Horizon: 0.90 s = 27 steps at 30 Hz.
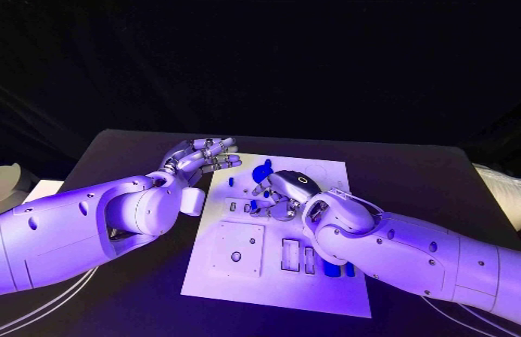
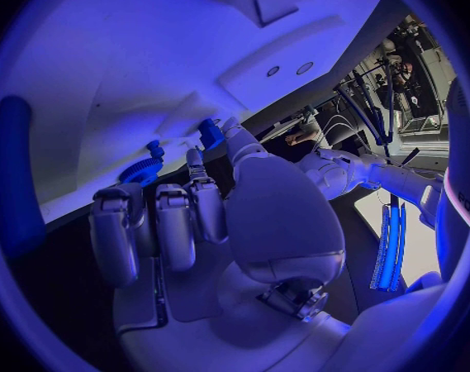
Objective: Assemble the parts on the task board
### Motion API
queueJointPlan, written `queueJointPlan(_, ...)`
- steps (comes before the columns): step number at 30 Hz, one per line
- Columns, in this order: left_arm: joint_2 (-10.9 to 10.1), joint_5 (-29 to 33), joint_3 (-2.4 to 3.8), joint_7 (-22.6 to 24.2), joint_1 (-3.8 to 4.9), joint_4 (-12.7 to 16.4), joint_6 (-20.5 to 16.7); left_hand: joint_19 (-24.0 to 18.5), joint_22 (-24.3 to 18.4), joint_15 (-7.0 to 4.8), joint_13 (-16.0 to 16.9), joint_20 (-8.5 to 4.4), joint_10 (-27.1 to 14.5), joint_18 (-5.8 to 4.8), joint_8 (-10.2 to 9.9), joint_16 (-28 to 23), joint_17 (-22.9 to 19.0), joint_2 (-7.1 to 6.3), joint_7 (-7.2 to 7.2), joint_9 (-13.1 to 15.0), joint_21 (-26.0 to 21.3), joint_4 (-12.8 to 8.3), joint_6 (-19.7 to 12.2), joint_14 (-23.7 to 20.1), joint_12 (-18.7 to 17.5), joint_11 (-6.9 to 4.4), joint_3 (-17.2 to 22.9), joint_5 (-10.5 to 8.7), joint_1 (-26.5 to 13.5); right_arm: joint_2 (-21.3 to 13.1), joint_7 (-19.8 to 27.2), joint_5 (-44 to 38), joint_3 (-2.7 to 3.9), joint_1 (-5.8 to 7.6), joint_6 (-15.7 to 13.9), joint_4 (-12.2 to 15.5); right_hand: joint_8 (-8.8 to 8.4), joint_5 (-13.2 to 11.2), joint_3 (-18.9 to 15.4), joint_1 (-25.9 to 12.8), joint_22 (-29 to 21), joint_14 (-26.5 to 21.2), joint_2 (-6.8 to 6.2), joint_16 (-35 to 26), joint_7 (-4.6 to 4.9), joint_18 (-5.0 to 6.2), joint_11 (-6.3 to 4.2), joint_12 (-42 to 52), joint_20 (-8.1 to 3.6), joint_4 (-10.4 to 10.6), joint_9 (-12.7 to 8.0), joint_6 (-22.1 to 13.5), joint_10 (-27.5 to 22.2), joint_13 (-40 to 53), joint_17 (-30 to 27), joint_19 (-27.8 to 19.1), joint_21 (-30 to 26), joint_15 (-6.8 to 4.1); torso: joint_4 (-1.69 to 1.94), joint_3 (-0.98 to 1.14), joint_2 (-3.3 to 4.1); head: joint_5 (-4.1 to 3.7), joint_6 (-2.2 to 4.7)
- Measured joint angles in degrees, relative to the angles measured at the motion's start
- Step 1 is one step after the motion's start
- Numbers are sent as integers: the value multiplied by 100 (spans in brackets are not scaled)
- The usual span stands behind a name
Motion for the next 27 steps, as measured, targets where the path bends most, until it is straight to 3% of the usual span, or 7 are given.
queueJointPlan(11,-1,-11,-1,-17,-1,-59,12,152,42,-63,1,-61,31,0,0,19,7,0,-24,0,82,-28,24,131,0,-31,64,0,0,-447,757,427,138,109,-351,458,0,0,-79,24,-1,-21,-24,-7,27,0,21,-122,0,79,0,-69,-21,0,-1,0,-25,21,-7,3,-9,14,25)
queueJointPlan(16,8,-198,-2,-170,-1,-164,16,815,205,-336,29,-330,513,0,70,425,259,-46,-231,18,486,24,296,938,137,-267,140,0,-140,-914,1221,993,204,382,-312,828,0,123,-119,102,-1,0,-34,-24,29,0,43,-222,0,119,0,-71,-43,0,-1,0,-66,41,-23,6,-32,35,36)
queueJointPlan(19,43,-468,-1,-410,-1,-251,37,1614,443,-639,93,-638,1017,-1,134,1112,713,-111,-398,46,1005,79,523,1768,280,-500,185,0,-263,-1246,1392,1430,223,628,-233,1010,0,149,-136,109,-2,0,-26,-57,29,0,42,-252,0,136,5,-71,-43,0,-1,0,-77,41,-37,11,-62,38,36)
queueJointPlan(21,58,-678,-1,-626,-1,-281,64,2147,645,-804,176,-831,1400,-2,134,2620,1960,-148,-510,59,1411,137,635,1886,411,-667,202,0,-346,-1481,1464,1741,227,805,-183,1079,0,158,-142,145,-2,0,10,-57,29,0,42,-252,0,142,13,-71,-43,0,-1,0,-90,41,-48,13,-92,30,33)
queueJointPlan(22,62,-837,-1,-806,0,-289,92,2322,758,-865,247,-903,1562,-1,152,3755,3088,-195,-557,76,1611,177,681,1902,490,-733,209,0,-396,-1637,1499,1965,237,909,-158,1087,0,158,-142,176,-2,0,40,-57,29,0,42,-252,0,142,14,-71,-43,0,-1,0,-91,41,-55,13,-107,29,29)
queueJointPlan(24,61,-1101,-1,-1120,6,-293,160,2451,933,-932,393,-973,1781,-1,172,5525,4702,-200,-604,99,1889,297,729,1894,640,-794,167,-3,-563,-1843,1540,2305,254,1024,-139,1075,0,158,-142,174,-2,0,39,-79,29,0,42,-252,0,143,14,-71,-43,0,-1,0,-91,41,-71,13,-146,29,13)
queueJointPlan(27,46,-1658,3,-1836,66,-293,398,2486,1580,-951,792,-1037,1873,-1,322,6734,5935,-156,-626,173,2565,529,751,1912,1064,-851,26,-167,-811,-2129,1587,2841,246,1123,-120,1042,0,203,-142,204,-2,0,69,-131,20,0,48,-339,0,143,20,-61,-76,0,-1,0,-134,40,-92,24,-208,54,-11)
